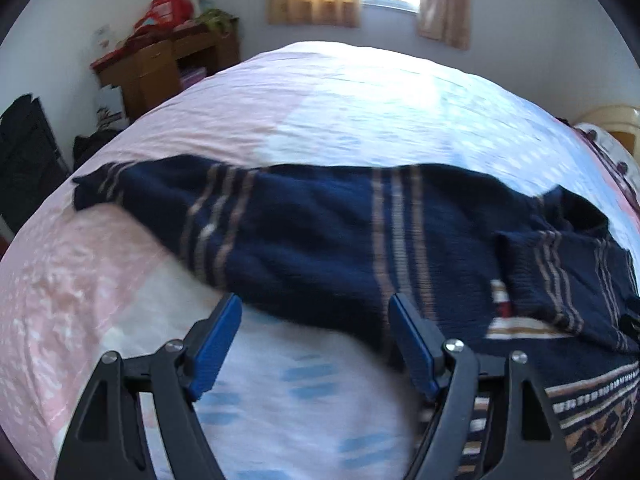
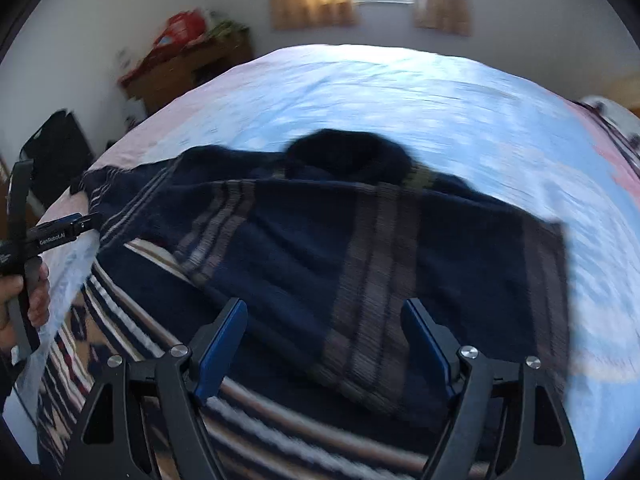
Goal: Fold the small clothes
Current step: 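Reach the left gripper to the other sleeve cuff and grasp it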
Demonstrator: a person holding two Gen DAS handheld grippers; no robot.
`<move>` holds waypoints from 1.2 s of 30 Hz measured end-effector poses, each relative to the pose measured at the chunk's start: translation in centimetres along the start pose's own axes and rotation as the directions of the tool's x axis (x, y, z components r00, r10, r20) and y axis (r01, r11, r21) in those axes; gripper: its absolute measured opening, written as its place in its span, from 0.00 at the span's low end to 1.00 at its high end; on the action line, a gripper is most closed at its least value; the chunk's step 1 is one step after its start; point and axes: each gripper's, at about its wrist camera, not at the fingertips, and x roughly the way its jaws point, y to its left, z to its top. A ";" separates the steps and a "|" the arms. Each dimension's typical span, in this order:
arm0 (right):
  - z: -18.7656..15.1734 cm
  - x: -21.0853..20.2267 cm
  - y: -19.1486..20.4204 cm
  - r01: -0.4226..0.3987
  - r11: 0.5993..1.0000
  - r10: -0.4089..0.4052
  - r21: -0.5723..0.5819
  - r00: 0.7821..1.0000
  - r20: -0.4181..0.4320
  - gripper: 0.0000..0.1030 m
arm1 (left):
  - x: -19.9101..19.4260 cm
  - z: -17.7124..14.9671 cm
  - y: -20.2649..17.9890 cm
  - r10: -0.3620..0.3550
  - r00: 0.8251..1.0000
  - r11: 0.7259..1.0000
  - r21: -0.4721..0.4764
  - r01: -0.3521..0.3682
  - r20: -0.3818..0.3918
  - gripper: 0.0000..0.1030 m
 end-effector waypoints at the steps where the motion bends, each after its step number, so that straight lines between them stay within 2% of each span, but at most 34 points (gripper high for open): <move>1: 0.6 0.9 1.0 -0.012 1.000 0.012 -0.005 1.000 0.005 0.76 | 0.1 -0.1 0.9 0.014 1.000 1.000 -0.009 -0.014 -0.007 0.76; 5: 2.7 3.6 5.0 -0.032 0.998 0.033 -0.047 0.999 0.040 0.68 | 0.3 -0.5 3.9 0.051 0.998 0.998 -0.039 -0.052 -0.019 0.76; 8: 3.3 6.0 7.0 -0.028 0.998 0.029 -0.058 1.000 0.012 0.59 | -0.1 -0.6 6.4 0.069 0.997 0.995 -0.068 -0.070 -0.016 0.76; 10: 2.8 7.4 8.2 -0.027 0.998 0.025 -0.065 0.999 -0.029 0.57 | 0.0 -0.5 7.8 0.081 0.997 0.993 -0.084 -0.082 -0.009 0.76; 15: 0.5 5.9 10.9 -0.020 0.987 0.018 -0.161 1.000 -0.018 0.57 | 1.3 0.4 11.4 0.140 0.990 0.980 -0.139 -0.140 -0.008 0.79; 19: -0.6 4.5 11.5 0.001 0.982 0.009 -0.188 0.999 0.054 0.57 | 2.1 1.5 15.6 0.171 0.985 0.948 -0.272 -0.166 -0.007 0.79; 23: -1.3 5.3 12.4 0.045 0.974 -0.036 -0.221 0.998 0.043 0.57 | 2.9 2.7 19.1 0.206 0.979 0.903 -0.384 -0.192 -0.005 0.80; 26: -1.4 5.4 13.2 0.081 0.964 -0.069 -0.254 0.996 0.055 0.57 | 3.9 3.6 20.9 0.211 0.977 0.872 -0.454 -0.183 0.010 0.80; 30: -1.8 4.9 13.2 0.100 0.959 -0.084 -0.265 0.994 0.068 0.57 | 5.9 5.1 22.9 0.190 0.981 0.838 -0.524 -0.150 0.023 0.80; 34: -1.9 5.0 13.0 0.099 0.960 -0.083 -0.263 0.994 0.070 0.57 | 6.6 5.9 24.0 0.231 0.973 0.812 -0.556 -0.178 0.025 0.80; 36: -1.9 5.0 13.1 0.106 0.958 -0.089 -0.268 0.993 0.073 0.57 | 7.1 6.6 24.6 0.226 0.974 0.801 -0.573 -0.174 0.020 0.80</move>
